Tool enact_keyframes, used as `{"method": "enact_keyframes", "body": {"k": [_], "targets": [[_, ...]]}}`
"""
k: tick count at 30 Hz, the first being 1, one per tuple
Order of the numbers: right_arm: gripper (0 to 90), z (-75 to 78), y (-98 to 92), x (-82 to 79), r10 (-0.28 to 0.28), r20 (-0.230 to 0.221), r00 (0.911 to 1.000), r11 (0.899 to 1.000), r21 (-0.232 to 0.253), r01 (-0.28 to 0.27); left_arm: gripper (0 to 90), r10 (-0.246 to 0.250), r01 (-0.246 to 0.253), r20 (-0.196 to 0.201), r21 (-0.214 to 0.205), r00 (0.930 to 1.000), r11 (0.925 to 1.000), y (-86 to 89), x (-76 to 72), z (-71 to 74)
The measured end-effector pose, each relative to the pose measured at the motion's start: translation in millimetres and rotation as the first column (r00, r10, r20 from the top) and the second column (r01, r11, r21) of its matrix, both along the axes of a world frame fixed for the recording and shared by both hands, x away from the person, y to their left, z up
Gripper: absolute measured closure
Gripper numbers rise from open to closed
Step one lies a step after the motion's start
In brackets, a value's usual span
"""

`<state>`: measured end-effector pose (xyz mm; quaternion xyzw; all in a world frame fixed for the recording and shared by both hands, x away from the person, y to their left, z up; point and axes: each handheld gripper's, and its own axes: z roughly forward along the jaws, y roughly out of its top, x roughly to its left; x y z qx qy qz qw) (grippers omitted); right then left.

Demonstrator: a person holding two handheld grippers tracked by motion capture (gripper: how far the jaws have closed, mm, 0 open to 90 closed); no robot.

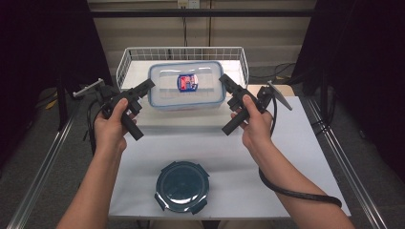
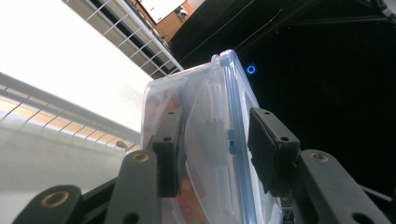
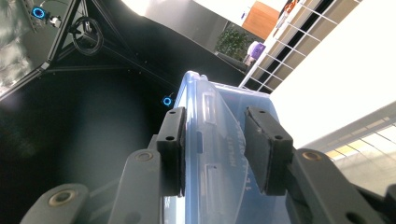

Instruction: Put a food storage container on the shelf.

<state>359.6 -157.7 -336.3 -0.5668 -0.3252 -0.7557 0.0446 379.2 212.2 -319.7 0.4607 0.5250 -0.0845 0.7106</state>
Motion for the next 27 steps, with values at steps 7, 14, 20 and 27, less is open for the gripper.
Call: {"method": "enact_keyframes", "body": {"k": [7, 14, 20, 27], "targets": [[60.9, 8.3, 2.3, 7.4, -0.006, 0.008, 0.9999, 1.000, 0.005, 0.006, 57.7, 0.010, -0.010, 0.016, 0.002, 0.9998, 0.9999, 1.7, 8.5, 8.4], [60.9, 12.2, 4.6, 13.9, -0.017, 0.011, 0.9998, 1.000, 0.020, 0.017, 57.9, 0.017, -0.017, 0.015, -0.009, 0.9997, 0.9998, 0.9, 14.6, 14.3], [60.9, 15.1, 3.4, 20.7, -0.020, 0.006, 0.9998, 0.999, 0.029, 0.019, 58.7, 0.009, -0.009, 0.009, -0.031, 0.9999, 0.9995, 0.7, 22.8, 16.1], [60.9, 19.3, 3.6, 29.0, -0.043, 0.012, 0.9990, 0.999, 0.019, 0.042, 58.6, 0.009, -0.009, 0.008, -0.032, 0.9999, 0.9994, -0.8, 34.0, 17.5]]}}
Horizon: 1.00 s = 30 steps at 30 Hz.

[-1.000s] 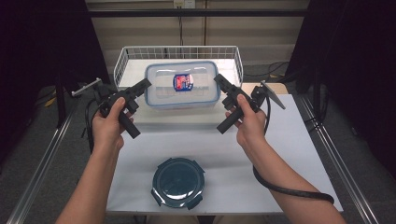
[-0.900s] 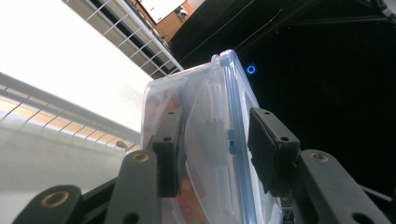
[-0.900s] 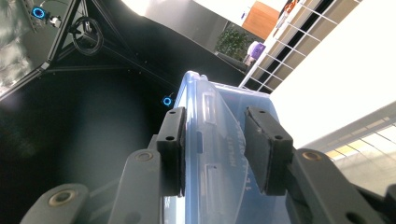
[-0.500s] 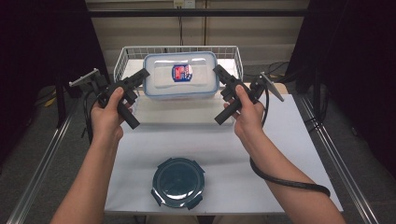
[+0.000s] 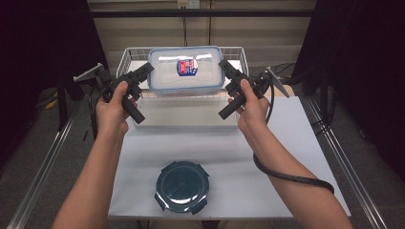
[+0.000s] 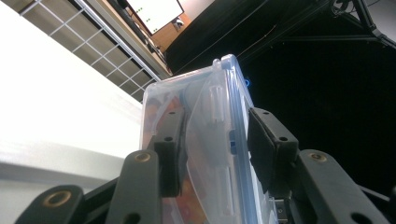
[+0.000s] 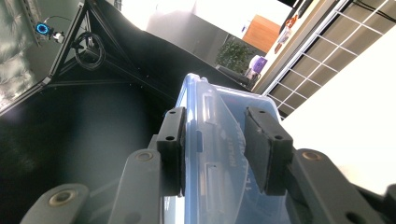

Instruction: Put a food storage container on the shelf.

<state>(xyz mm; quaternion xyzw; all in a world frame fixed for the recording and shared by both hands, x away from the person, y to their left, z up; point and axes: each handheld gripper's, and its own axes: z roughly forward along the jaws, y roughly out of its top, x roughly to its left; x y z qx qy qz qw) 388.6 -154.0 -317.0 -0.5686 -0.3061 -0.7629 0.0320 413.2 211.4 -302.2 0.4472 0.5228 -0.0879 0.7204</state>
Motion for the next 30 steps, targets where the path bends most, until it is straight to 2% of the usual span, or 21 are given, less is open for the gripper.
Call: {"method": "enact_keyframes", "body": {"k": [11, 12, 13, 14, 19, 21, 25, 30], "targets": [[61.0, 2.5, 4.3, 9.6, -0.007, -0.009, 0.9999, 1.000, 0.011, 0.008, 58.6, 0.026, -0.026, 0.003, -0.017, 0.9997, 0.9995, 0.9, 15.3, 0.7], [61.1, 2.3, 5.4, 12.2, -0.005, -0.008, 1.0000, 1.000, 0.008, 0.005, 58.6, 0.038, -0.038, 0.004, -0.032, 0.9993, 0.9988, 0.4, 17.5, 1.5], [61.1, 2.3, 5.4, 12.2, -0.005, -0.008, 1.0000, 1.000, 0.008, 0.005, 58.6, 0.031, -0.031, 0.008, -0.018, 0.9995, 0.9994, 1.6, 18.7, 1.0], [61.1, 2.0, 6.4, 14.0, -0.006, -0.011, 0.9999, 1.000, 0.012, 0.006, 58.5, 0.038, -0.037, 0.009, -0.021, 0.9993, 0.9991, 1.8, 21.5, 1.3], [61.0, 0.5, 9.1, 19.5, -0.009, -0.019, 0.9998, 1.000, 0.006, 0.009, 58.6, 0.051, -0.051, -0.006, -0.034, 0.9987, 0.9981, 2.9, 28.1, -1.7], [61.1, 0.0, 9.6, 20.6, -0.007, -0.019, 0.9998, 1.000, 0.005, 0.008, 58.6, 0.041, -0.041, -0.003, -0.022, 0.9992, 0.9989, 4.5, 29.3, -3.0], [61.1, -3.7, 12.5, 27.2, -0.016, -0.024, 0.9996, 1.000, 0.003, 0.016, 58.5, 0.064, -0.064, -0.016, -0.039, 0.9979, 0.9972, 4.1, 37.5, -6.7], [61.1, -4.0, 13.9, 32.8, -0.020, -0.030, 0.9994, 1.000, 0.004, 0.020, 58.5, 0.068, -0.068, -0.017, -0.041, 0.9975, 0.9968, 4.1, 43.6, -7.1]]}}
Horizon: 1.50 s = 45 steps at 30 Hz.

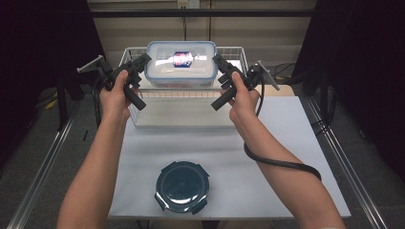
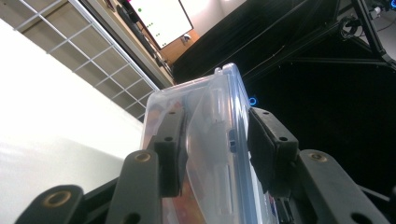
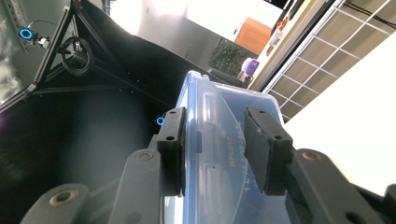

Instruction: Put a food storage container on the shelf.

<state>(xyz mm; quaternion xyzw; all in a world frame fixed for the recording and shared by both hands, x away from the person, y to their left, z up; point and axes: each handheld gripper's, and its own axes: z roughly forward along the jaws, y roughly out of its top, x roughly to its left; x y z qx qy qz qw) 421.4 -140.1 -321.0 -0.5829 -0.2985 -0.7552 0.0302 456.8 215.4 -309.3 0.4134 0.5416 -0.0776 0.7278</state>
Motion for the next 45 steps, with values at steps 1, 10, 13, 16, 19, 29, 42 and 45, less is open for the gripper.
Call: {"method": "enact_keyframes", "body": {"k": [1, 10, 13, 16, 19, 29, 42, 45], "targets": [[61.1, 0.0, 0.3, 1.6, -0.003, 0.002, 1.0000, 1.000, 0.002, 0.003, 58.5, -0.003, 0.003, -0.005, 0.003, 1.0000, 1.0000, 0.4, 1.8, 0.2], [60.8, -1.9, 4.0, 15.8, -0.014, -0.016, 0.9998, 1.000, -0.011, 0.014, 58.5, 0.007, -0.007, -0.017, 0.011, 0.9998, 0.9999, 2.1, 15.1, -3.8], [60.6, -5.1, 5.8, 19.3, -0.017, -0.027, 0.9995, 1.000, -0.012, 0.017, 58.5, 0.016, -0.016, -0.019, 0.013, 0.9997, 0.9998, 2.3, 17.6, -6.0], [60.6, -7.1, 7.0, 24.1, -0.019, -0.036, 0.9992, 1.000, -0.001, 0.019, 58.5, 0.021, -0.020, -0.017, 0.012, 0.9996, 0.9997, 2.4, 20.1, -7.6], [60.6, -7.5, 7.2, 26.1, -0.024, -0.035, 0.9991, 1.000, -0.007, 0.024, 58.5, 0.036, -0.036, -0.025, -0.004, 0.9990, 0.9993, 0.2, 23.6, -9.2], [60.6, -8.4, 5.7, 36.5, -0.056, -0.046, 0.9974, 0.998, -0.018, 0.055, 57.9, 0.049, -0.048, -0.047, 0.018, 0.9977, 0.9987, -6.3, 33.5, -12.2], [60.7, -16.1, 5.3, 46.1, -0.071, -0.080, 0.9942, 0.997, 0.008, 0.072, 57.4, 0.087, -0.085, -0.051, 0.032, 0.9949, 0.9958, -12.8, 44.4, -15.7], [60.6, -16.4, 5.7, 47.4, -0.073, -0.086, 0.9936, 0.997, 0.008, 0.074, 57.2, 0.092, -0.090, -0.045, 0.032, 0.9948, 0.9954, -13.4, 46.3, -17.4]]}}
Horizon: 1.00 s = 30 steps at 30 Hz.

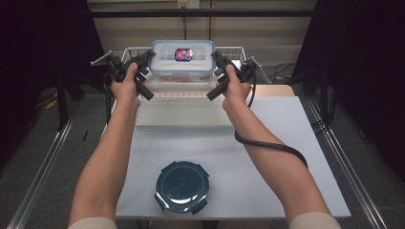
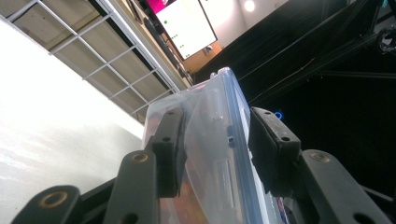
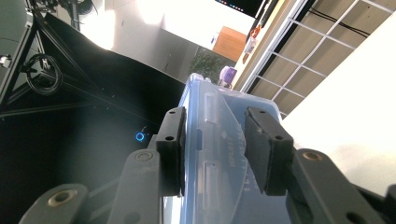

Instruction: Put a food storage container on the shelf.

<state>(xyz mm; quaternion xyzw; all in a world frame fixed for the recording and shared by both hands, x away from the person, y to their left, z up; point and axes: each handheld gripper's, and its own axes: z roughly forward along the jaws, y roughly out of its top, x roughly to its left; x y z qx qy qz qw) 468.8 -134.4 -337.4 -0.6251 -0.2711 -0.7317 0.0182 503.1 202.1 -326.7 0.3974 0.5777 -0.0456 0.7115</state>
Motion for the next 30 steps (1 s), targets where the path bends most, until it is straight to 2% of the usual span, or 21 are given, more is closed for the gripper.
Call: {"method": "enact_keyframes", "body": {"k": [5, 6, 10, 12, 16, 18, 19, 22, 23, 26, 30], "targets": [[60.3, -1.0, 0.2, 2.9, -0.011, -0.004, 0.9999, 1.000, -0.004, 0.011, 56.8, 0.004, -0.004, -0.005, 0.005, 1.0000, 1.0000, -1.8, 2.0, -0.1], [60.2, -1.2, 0.1, 3.4, -0.011, -0.004, 0.9999, 1.000, -0.008, 0.011, 56.8, -0.010, 0.011, -0.013, 0.021, 0.9999, 0.9997, -0.9, 2.8, -0.3], [59.8, -1.4, -0.8, 4.3, -0.017, -0.007, 0.9998, 1.000, -0.012, 0.017, 56.6, -0.001, 0.001, -0.007, 0.006, 1.0000, 1.0000, -3.7, 5.0, -1.0], [59.5, -2.2, -1.5, 5.4, -0.017, -0.015, 0.9997, 1.000, -0.001, 0.017, 56.5, -0.011, 0.011, -0.015, 0.026, 0.9998, 0.9996, -3.4, 5.5, -1.3], [58.4, -2.7, -1.9, 7.4, -0.020, -0.017, 0.9997, 1.000, -0.007, 0.019, 56.1, -0.001, 0.001, -0.006, 0.024, 1.0000, 0.9997, -5.5, 6.4, -2.1], [56.6, -2.8, -2.2, 8.2, -0.022, -0.028, 0.9994, 1.000, -0.012, 0.022, 55.9, -0.008, 0.008, -0.010, 0.043, 0.9999, 0.9990, -5.8, 6.2, -2.5], [55.1, -3.4, -2.4, 9.0, -0.019, -0.026, 0.9995, 0.999, -0.029, 0.019, 55.3, -0.010, 0.011, -0.020, 0.054, 0.9997, 0.9985, -5.8, 5.7, -2.3], [54.3, -4.3, -2.5, 9.9, -0.024, -0.027, 0.9994, 0.999, -0.040, 0.023, 54.5, -0.007, 0.007, -0.011, 0.064, 0.9999, 0.9979, -7.8, 5.6, -3.2], [52.7, -4.1, -3.2, 11.1, -0.022, -0.021, 0.9995, 0.998, -0.052, 0.021, 54.3, -0.014, 0.016, -0.018, 0.080, 0.9997, 0.9967, -7.3, 5.3, -2.8], [50.4, -3.2, -3.2, 11.3, -0.018, -0.025, 0.9995, 0.999, -0.050, 0.017, 54.0, -0.011, 0.011, -0.002, 0.095, 0.9999, 0.9954, -8.4, 5.3, -2.2], [45.2, -1.3, -2.0, 10.8, -0.017, -0.012, 0.9998, 0.997, -0.081, 0.016, 51.9, -0.008, 0.006, 0.014, 0.108, 0.9999, 0.9942, -9.2, 4.5, -1.5]]}}
